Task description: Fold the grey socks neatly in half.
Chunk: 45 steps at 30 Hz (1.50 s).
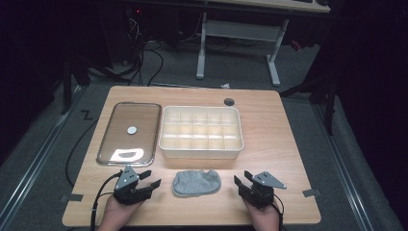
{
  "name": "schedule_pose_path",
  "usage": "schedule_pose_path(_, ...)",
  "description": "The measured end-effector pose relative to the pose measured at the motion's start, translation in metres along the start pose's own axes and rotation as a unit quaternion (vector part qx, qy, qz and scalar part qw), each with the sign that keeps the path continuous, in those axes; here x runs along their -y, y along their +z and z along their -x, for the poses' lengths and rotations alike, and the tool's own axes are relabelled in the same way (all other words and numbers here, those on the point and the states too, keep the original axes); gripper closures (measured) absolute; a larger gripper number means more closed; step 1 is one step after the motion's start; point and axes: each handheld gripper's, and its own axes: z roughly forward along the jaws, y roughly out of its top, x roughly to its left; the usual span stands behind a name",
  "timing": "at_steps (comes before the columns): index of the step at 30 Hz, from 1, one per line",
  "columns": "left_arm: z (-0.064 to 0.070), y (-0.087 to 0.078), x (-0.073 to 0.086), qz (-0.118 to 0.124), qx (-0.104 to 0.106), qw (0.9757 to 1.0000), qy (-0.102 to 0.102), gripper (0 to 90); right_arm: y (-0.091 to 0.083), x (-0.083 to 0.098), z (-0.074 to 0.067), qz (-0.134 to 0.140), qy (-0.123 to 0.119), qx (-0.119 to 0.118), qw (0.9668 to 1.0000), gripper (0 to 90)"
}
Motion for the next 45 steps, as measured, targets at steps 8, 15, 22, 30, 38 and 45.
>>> schedule_pose_path(8,0.001,-0.003,-0.003,0.003,-0.015,0.9999,0.004,46.3,-0.004,0.001,-0.003,0.002,-0.004,0.015,0.9999,46.5)
schedule_pose_path(15,0.013,0.006,-0.011,-0.012,0.001,0.9999,0.012,53.8,-0.007,-0.002,-0.007,0.001,0.011,-0.026,0.9996,58.3)
schedule_pose_path(22,0.065,0.043,-0.052,-0.032,0.013,0.9955,0.089,81.3,0.008,-0.037,-0.04,-0.006,-0.032,-0.09,0.9955,87.9)
schedule_pose_path(30,0.081,0.089,-0.058,-0.099,0.007,0.9897,0.103,79.7,0.043,-0.031,-0.056,-0.087,-0.056,-0.073,0.9919,80.0)
schedule_pose_path(38,0.078,0.081,-0.039,-0.108,-0.006,0.9881,0.109,84.3,0.043,-0.018,-0.054,-0.105,-0.076,-0.058,0.99,79.3)
schedule_pose_path(45,0.087,0.074,-0.044,-0.099,-0.001,0.9903,0.097,73.4,0.03,-0.018,-0.052,-0.082,-0.05,-0.064,0.9933,63.2)
